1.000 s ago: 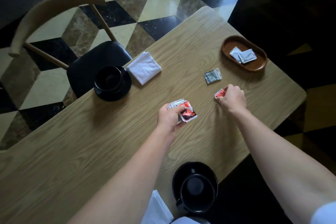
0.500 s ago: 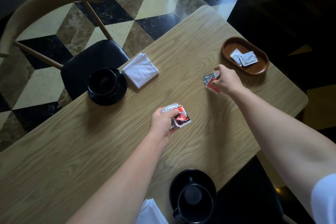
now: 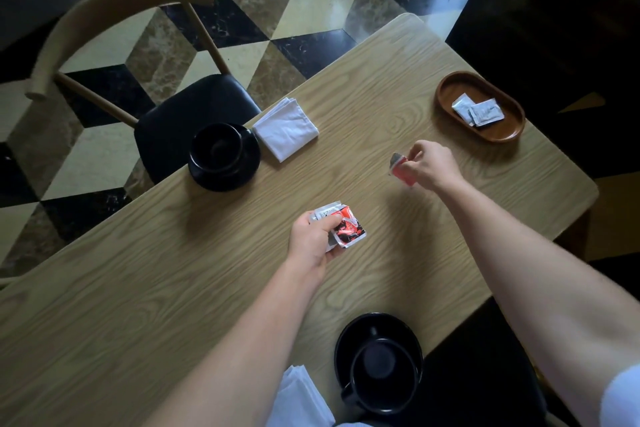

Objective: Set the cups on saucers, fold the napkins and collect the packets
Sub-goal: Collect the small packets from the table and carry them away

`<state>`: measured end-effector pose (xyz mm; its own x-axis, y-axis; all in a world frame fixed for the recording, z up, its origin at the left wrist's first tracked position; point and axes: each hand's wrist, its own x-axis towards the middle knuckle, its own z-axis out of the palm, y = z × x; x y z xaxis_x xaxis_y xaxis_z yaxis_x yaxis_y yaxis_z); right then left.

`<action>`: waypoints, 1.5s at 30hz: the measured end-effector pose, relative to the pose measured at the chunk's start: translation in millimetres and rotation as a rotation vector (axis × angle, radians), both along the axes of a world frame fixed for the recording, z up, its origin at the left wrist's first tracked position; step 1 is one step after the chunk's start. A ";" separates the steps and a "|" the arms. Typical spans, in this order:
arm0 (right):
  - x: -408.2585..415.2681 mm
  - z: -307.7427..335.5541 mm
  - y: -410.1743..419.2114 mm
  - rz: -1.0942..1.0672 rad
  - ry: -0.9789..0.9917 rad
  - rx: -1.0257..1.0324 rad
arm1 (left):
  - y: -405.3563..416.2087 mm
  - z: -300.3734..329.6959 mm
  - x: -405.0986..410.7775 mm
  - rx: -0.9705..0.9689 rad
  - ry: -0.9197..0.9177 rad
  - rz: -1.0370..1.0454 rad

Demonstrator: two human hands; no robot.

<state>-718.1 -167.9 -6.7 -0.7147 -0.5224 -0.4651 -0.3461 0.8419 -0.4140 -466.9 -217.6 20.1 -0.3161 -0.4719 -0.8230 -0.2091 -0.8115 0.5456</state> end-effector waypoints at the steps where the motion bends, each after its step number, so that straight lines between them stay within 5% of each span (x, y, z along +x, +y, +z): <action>1: 16.4 7.8 6.4 -0.079 -0.082 -0.117 | 1.4 5.5 6.6 -0.022 0.008 0.019; 5: 99.2 57.1 37.6 -0.257 -0.299 -0.520 | 8.1 33.6 38.2 -0.155 0.046 0.108; 11: 218.1 146.8 101.6 -0.270 -0.500 -0.753 | 54.8 96.3 93.3 -0.251 0.277 0.008; 27: 348.0 326.4 394.2 -0.543 0.063 -0.989 | 289.7 264.3 136.8 -0.109 0.863 -0.718; 45: 387.3 420.4 727.4 -0.944 0.469 -1.238 | 618.2 376.6 96.8 -0.138 1.171 -1.184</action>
